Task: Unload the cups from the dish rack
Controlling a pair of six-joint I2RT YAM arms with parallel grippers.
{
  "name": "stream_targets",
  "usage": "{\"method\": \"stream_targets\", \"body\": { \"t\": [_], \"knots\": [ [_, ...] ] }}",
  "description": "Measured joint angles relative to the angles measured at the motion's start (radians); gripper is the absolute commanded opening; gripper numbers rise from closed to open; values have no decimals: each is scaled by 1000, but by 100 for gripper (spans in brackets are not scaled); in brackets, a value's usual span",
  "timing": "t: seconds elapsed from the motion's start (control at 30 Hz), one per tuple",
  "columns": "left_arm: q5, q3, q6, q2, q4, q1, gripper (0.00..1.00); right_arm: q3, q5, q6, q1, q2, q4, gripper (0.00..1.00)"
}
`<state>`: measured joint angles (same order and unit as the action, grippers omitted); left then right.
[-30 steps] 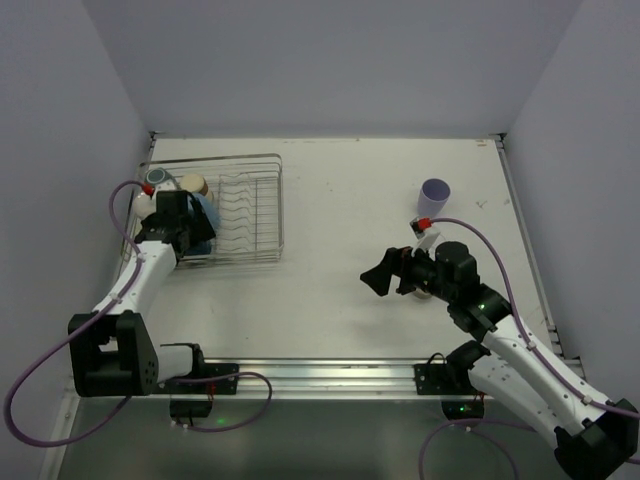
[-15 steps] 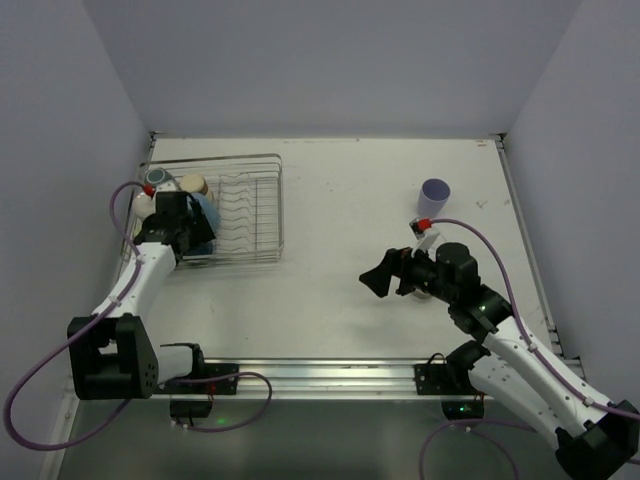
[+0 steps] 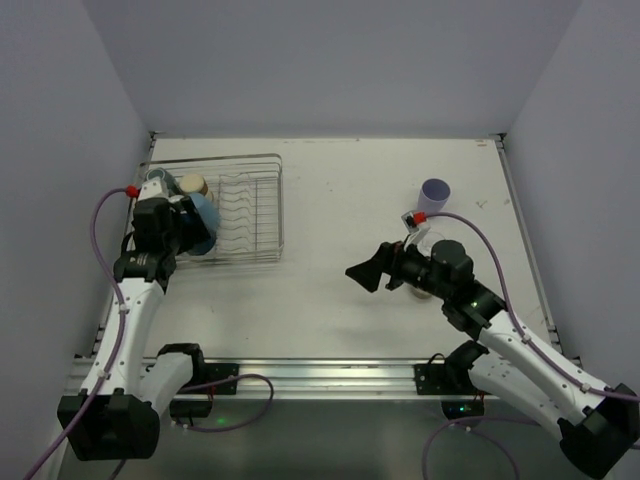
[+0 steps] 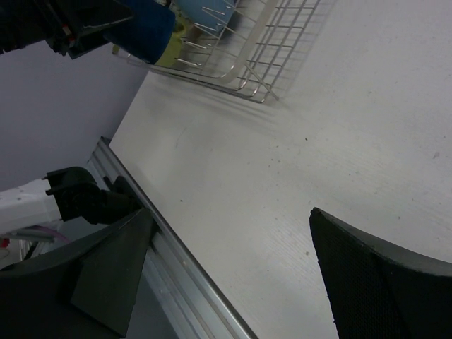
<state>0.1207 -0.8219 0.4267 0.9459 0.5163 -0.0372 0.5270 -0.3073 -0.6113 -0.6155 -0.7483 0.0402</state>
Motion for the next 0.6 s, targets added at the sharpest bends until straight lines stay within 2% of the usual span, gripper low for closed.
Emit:
{"method": "stream_targets", "body": {
  "t": [0.3,0.43,0.6],
  "knots": [
    [-97,-12,5,-135,27,0,10,15,-26,-93,-55,-97,-188,95],
    [-253,-8,51,-191,4,0,8,27,-24,-127,-108,-150,-288,90],
    [-503,45,167,-227,-127,3,5,30,4,-163,-175,-214,-431,86]
  ]
}}
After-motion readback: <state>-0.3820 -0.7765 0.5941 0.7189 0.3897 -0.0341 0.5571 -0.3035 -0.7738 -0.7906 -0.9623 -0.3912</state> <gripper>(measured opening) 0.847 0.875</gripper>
